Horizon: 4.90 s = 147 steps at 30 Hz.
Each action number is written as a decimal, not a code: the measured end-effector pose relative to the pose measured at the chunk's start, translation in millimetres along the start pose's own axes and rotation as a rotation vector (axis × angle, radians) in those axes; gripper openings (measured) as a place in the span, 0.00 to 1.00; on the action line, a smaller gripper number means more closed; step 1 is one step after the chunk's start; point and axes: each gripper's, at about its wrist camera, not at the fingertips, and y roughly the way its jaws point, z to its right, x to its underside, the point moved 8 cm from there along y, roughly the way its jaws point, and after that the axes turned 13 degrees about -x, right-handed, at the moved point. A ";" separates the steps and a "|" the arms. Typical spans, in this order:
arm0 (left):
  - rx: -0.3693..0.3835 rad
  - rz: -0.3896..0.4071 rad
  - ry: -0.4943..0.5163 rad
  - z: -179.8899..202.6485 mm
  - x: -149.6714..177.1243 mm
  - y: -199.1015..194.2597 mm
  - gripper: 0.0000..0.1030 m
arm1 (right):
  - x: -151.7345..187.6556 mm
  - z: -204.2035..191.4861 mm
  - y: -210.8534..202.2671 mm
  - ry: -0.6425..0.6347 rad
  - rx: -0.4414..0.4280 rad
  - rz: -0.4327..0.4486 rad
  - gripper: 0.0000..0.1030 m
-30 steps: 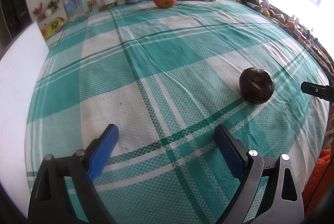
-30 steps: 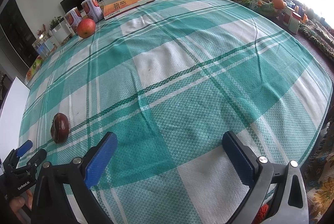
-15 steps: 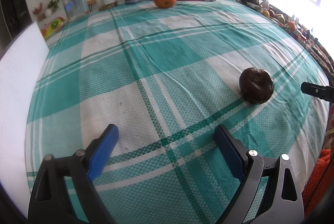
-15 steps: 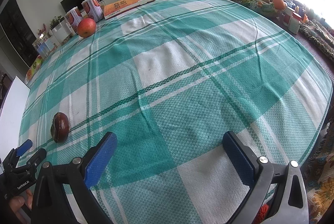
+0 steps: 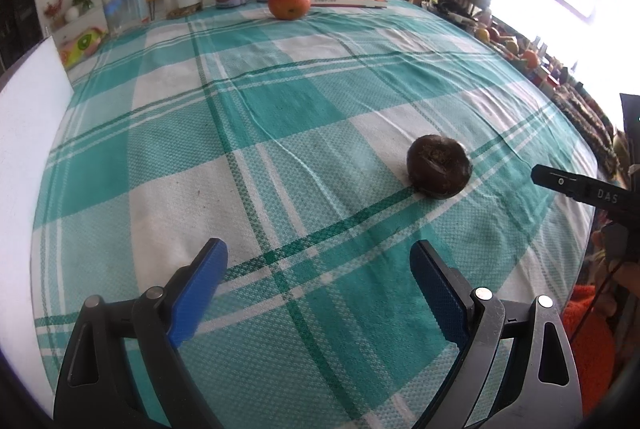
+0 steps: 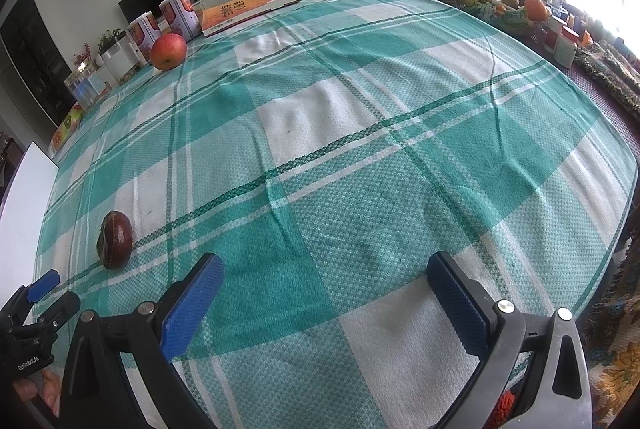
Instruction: Organize fruits
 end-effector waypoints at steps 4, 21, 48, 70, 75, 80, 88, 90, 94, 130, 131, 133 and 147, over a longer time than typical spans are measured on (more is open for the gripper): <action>0.045 0.040 0.097 37.7 -14.2 -11.5 0.91 | 0.7 -2.0 3.3 -0.028 0.032 -0.017 1.00; 0.016 0.009 0.092 61.3 -46.4 26.2 0.48 | 0.5 -0.8 1.4 -0.026 0.018 -0.013 1.00; -0.274 -0.033 -0.166 -104.6 -29.2 55.8 0.92 | 1.2 -0.8 -2.8 -0.023 -0.010 0.005 1.00; -0.287 -0.034 -0.163 -104.7 -27.7 56.4 0.95 | -257.8 -189.6 175.2 -0.024 -0.371 -0.026 0.99; -0.286 -0.035 -0.163 -104.9 -27.9 57.2 0.96 | -283.3 -222.0 240.4 -0.012 -0.343 -0.131 0.99; -0.286 -0.035 -0.163 -104.9 -27.8 57.1 0.96 | -270.8 -217.0 269.3 -0.006 -0.282 -0.215 0.67; -0.288 -0.034 -0.163 -104.6 -27.9 57.2 0.96 | -224.0 -201.9 187.8 -0.087 -0.377 -0.203 0.66; -0.288 -0.034 -0.163 -104.3 -27.8 57.1 0.96 | -197.6 -192.5 156.6 -0.117 -0.384 -0.213 0.66; -0.288 -0.034 -0.163 -104.2 -27.8 57.0 0.96 | -137.1 -171.0 97.3 -0.162 -0.377 -0.208 0.66; 0.185 0.019 -0.228 -75.3 -25.8 -78.5 0.45 | -4.8 -165.4 1.5 -0.121 -0.463 -0.152 0.67; 0.221 0.027 -0.234 -77.3 -23.0 -98.8 0.45 | -2.5 -178.9 -7.7 -0.111 -0.508 -0.141 0.66; 0.263 0.046 -0.257 -89.6 -18.4 -136.4 0.45 | 3.4 -208.3 -24.1 -0.098 -0.598 -0.128 0.66; -0.124 0.042 -0.563 -321.9 53.0 -193.7 0.45 | 75.7 -441.5 -71.8 -0.370 -0.936 -0.305 0.67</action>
